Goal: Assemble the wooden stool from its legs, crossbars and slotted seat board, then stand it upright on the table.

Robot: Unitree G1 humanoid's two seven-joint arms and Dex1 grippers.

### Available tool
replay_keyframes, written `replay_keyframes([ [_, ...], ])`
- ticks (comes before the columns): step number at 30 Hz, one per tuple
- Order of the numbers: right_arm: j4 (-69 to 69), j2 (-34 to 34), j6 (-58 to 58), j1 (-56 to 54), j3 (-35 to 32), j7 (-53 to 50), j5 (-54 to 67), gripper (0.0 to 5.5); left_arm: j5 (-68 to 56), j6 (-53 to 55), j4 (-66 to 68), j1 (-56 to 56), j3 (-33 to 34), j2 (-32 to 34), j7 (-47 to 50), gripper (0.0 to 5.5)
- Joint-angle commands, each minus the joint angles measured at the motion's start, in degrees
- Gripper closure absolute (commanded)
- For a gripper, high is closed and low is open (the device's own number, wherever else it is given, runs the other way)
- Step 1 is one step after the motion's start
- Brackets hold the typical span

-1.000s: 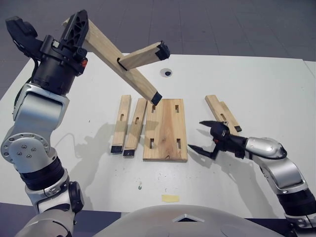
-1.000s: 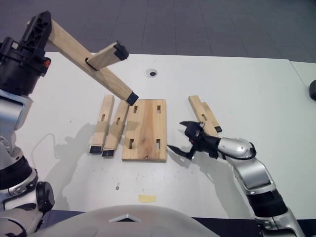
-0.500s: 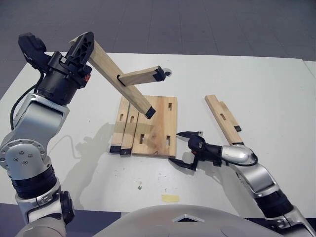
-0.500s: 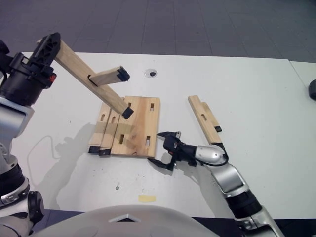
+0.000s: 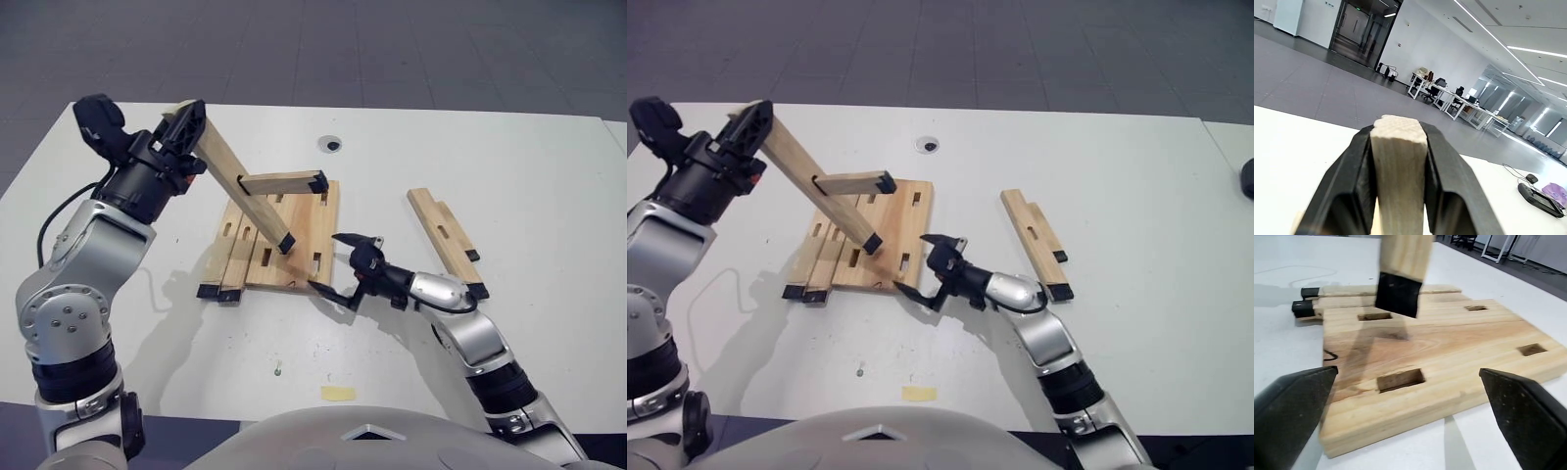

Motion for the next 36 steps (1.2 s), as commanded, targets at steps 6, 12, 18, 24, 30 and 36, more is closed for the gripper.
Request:
replay_keyframes([
  [6, -8.1, 0.1, 5.8, 5.1, -7.3, -5.0, 4.6, 0.10, 7.1, -3.9, -5.8, 11.7, -0.4, -4.1, 3.5, 4.45],
  [12, -7.6, -1.1, 5.0, 5.8, -6.1, -4.3, 4.0, 0.10, 13.6, -8.2, -2.0, 10.2, -0.7, -6.5, 0.0, 4.45],
  [18, -7.5, -1.8, 4.4, 6.7, -5.1, -3.1, 4.1, 0.10, 17.5, -9.6, -0.2, 8.4, -0.6, -6.9, -2.8, 4.45],
  [24, -7.1, -1.4, 4.1, 6.0, -5.6, -4.4, 3.3, 0.10, 24.1, -8.5, -0.2, 11.5, -3.1, -6.8, -5.6, 4.45],
  [30, -7.1, -1.3, 3.9, 6.3, -5.4, -5.4, 2.6, 0.10, 33.5, -8.7, -6.2, 17.6, -12.7, -8.9, -6.3, 4.45],
  [36, -5.7, -1.0, 3.1, 5.2, -5.3, -6.1, 1.9, 0.10, 41.7, -9.0, -7.9, 27.4, -20.1, -9.8, -8.2, 4.45],
])
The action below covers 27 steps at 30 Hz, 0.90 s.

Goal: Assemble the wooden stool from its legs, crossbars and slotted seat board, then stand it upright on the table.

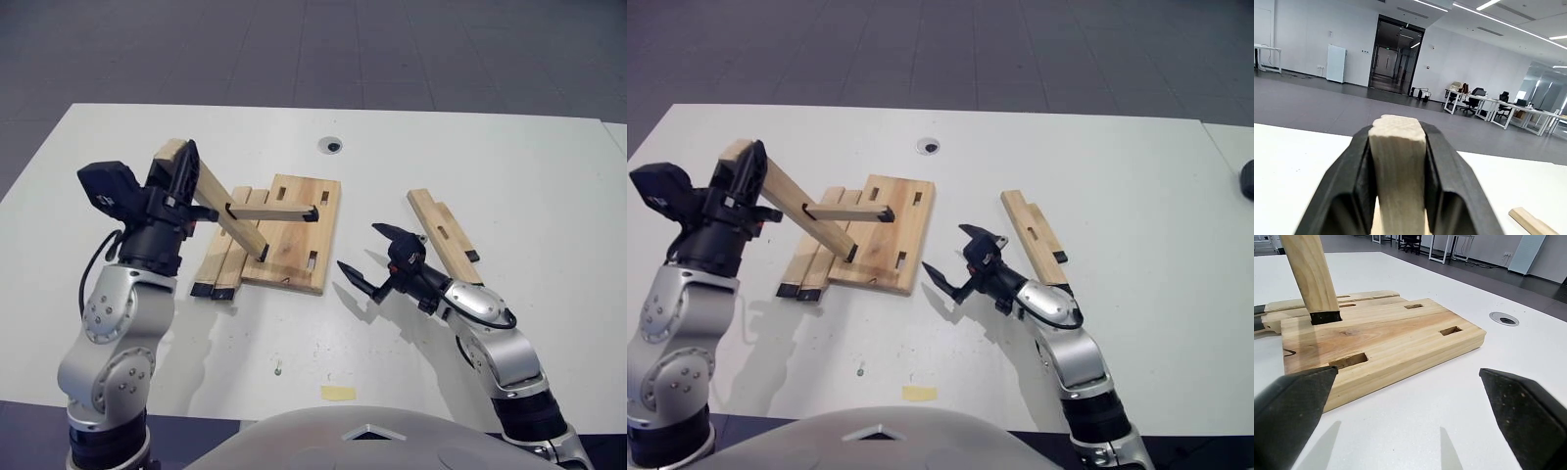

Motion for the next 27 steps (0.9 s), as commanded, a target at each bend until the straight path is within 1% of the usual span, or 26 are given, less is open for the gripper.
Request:
replay_keyframes([
  [1, 1.2, 0.3, -0.9, -1.3, -0.1, -0.7, -1.1, 0.10, 3.4, 5.2, 3.2, 11.1, -6.0, -1.0, -1.2, 4.45],
  [3, 1.0, 0.5, -1.0, -0.9, 0.0, -1.4, -1.4, 0.10, 3.8, 5.9, 2.8, 14.3, -7.8, -0.7, -2.4, 4.45],
  [5, 1.0, 0.7, -1.4, -0.5, 0.2, -1.7, -1.6, 0.10, 6.3, 6.9, 2.8, 14.9, -10.5, 0.9, -3.5, 4.45],
  [6, 1.1, 0.8, -1.6, -0.4, 0.3, -1.9, -1.9, 0.10, 6.6, 7.3, 2.8, 13.9, -11.0, 1.1, -3.8, 4.45],
  [11, 1.9, 2.1, -1.5, -1.7, 0.9, -2.9, -2.7, 0.10, 2.9, 9.3, 4.1, 3.1, -9.3, -0.7, -3.6, 4.45],
  [15, 1.9, 2.5, -1.4, -3.0, 0.9, -3.4, -3.2, 0.10, 1.8, 11.0, 4.1, -0.1, -9.3, -0.6, -4.1, 4.45],
  [16, 1.8, 2.7, -1.4, -3.0, 0.9, -3.4, -3.2, 0.10, 1.1, 11.6, 4.0, -1.0, -8.9, -0.6, -4.1, 4.08],
  [21, 1.8, 3.3, -1.9, -2.0, 1.8, -3.9, -4.1, 0.10, -4.9, 14.1, 2.9, -7.0, -4.4, -1.1, -5.8, 3.39],
  [22, 1.9, 3.6, -1.8, -2.1, 2.0, -3.9, -4.1, 0.10, -6.2, 14.5, 2.9, -8.5, -3.3, -1.2, -5.9, 3.10],
  [27, 2.4, 4.1, -2.1, -2.1, 2.3, -4.0, -4.4, 0.10, -11.4, 17.1, 2.5, -15.2, 0.9, 0.7, -5.7, 2.30],
])
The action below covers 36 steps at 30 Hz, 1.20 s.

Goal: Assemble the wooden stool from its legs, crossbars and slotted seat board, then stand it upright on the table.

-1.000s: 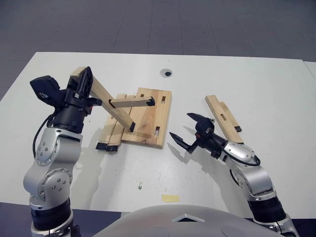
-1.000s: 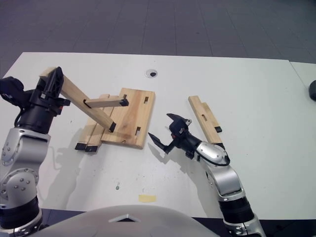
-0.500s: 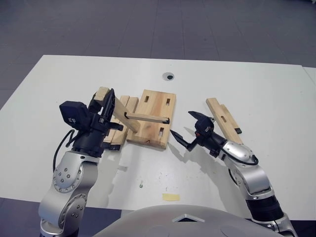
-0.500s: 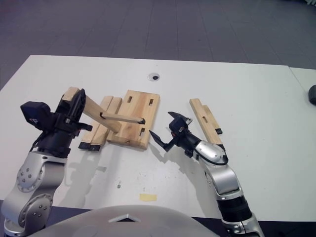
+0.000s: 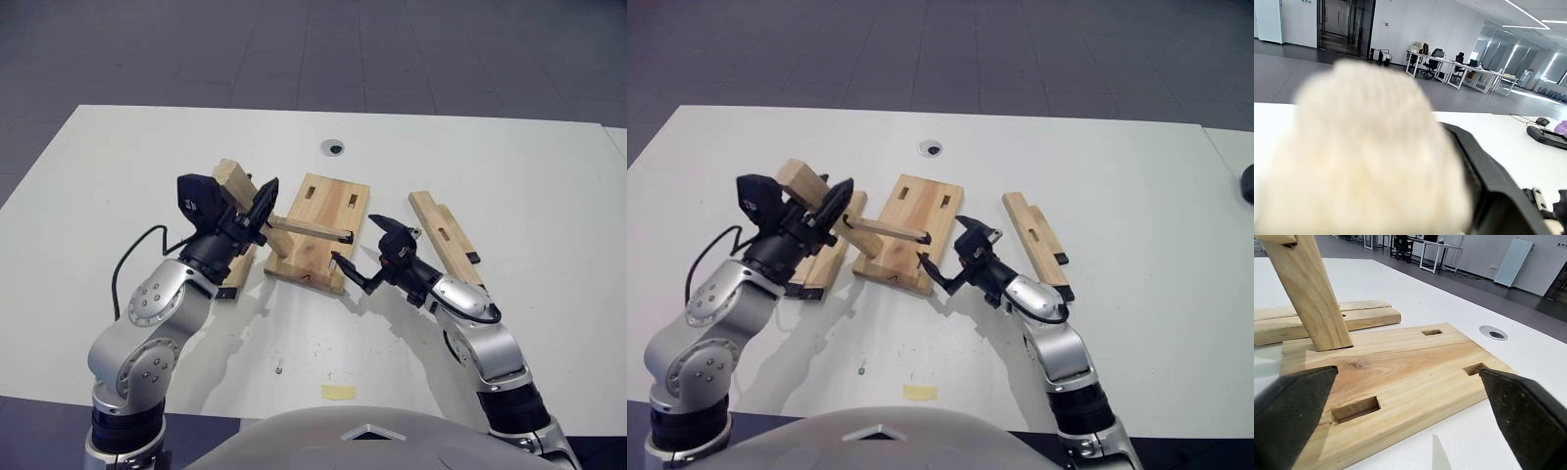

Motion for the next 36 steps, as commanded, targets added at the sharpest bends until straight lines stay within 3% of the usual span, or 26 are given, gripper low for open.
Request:
replay_keyframes([
  [1, 0.6, 0.5, -0.4, -0.1, 0.3, -0.3, -0.2, 0.10, -4.5, 3.0, -1.2, -5.7, 3.5, 2.2, 0.1, 2.13],
  [5, 1.0, 0.5, -0.6, 0.0, 0.2, -0.2, -0.2, 0.10, -14.2, 4.1, -1.8, -15.4, 10.8, 6.5, 2.5, 1.53],
  [9, 1.2, 0.3, -0.9, 0.6, 0.4, 0.0, -0.1, 0.10, -22.9, 3.0, 4.6, -26.2, 22.1, 14.1, 8.3, 0.73],
  [12, 1.3, 0.4, -0.9, 0.7, 0.4, 0.0, -0.2, 0.10, -20.2, 5.5, 10.3, -21.2, 26.1, 18.4, 8.5, 0.21],
  [16, 1.2, 0.6, -1.2, 1.2, 0.5, -0.3, -0.4, 0.10, -10.5, 7.4, 15.0, -7.6, 21.4, 18.9, 3.8, 0.13],
  [20, 1.5, 0.5, -1.5, 1.3, 0.7, -0.3, -0.6, 0.10, 5.4, 2.7, 18.7, 5.0, 8.9, 19.9, -3.9, 0.13],
  [25, 1.6, 0.3, -1.5, 1.2, 0.9, 0.0, -0.6, 0.10, 13.3, -1.0, 21.8, 9.0, 3.1, 16.4, -9.3, 0.13],
  [36, 1.8, 0.4, -1.1, 0.9, 1.1, -0.2, -1.2, 0.10, 23.6, -4.9, 28.5, 10.9, 0.5, 15.6, -17.5, 0.13],
])
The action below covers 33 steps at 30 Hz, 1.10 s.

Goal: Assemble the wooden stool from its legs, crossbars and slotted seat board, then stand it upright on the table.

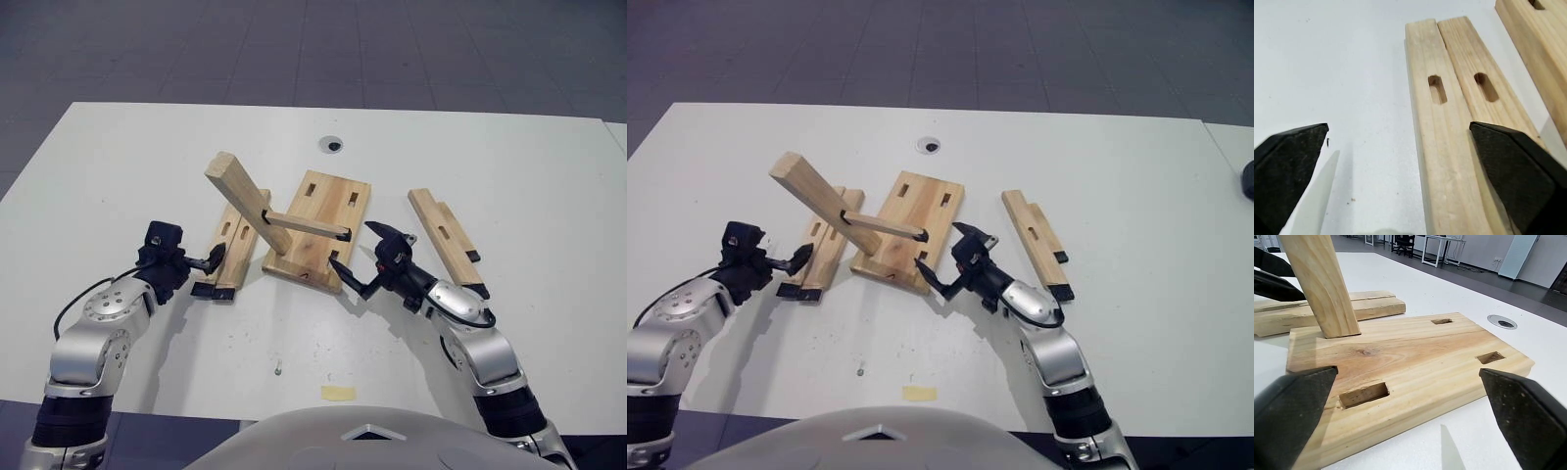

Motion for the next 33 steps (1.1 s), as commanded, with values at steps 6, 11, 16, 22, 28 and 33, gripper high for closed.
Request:
replay_keyframes([
  [6, 0.3, 0.2, 0.6, -0.6, 0.1, -0.3, -0.9, 0.10, 6.8, -2.4, 5.5, 0.4, 2.1, 0.8, -2.6, 0.13],
  [11, 0.4, 0.6, 0.8, -1.1, 0.1, -0.5, -1.1, 0.10, 8.3, -2.7, 5.4, -0.4, 3.1, 0.8, -4.0, 0.13],
  [16, 1.0, 0.6, 0.2, -0.5, 0.4, -0.4, -1.5, 0.10, -0.9, 0.1, 1.3, -3.7, 11.2, -4.7, -3.2, 0.13],
  [22, 1.7, 0.7, -0.3, -0.2, 0.4, -0.5, -1.8, 0.10, 0.6, 2.7, 3.2, -4.4, 10.2, -3.3, -4.7, 0.13],
  [28, 3.2, 0.7, -1.1, -0.6, 0.2, -0.3, -1.9, 0.10, 3.9, 2.3, 5.6, -1.9, 5.9, -2.1, -9.7, 0.13],
  [33, 3.4, 0.7, -1.3, -0.6, 0.4, -0.4, -2.1, 0.10, 5.7, 3.5, 7.4, -1.9, 5.0, -1.2, -11.5, 0.52],
])
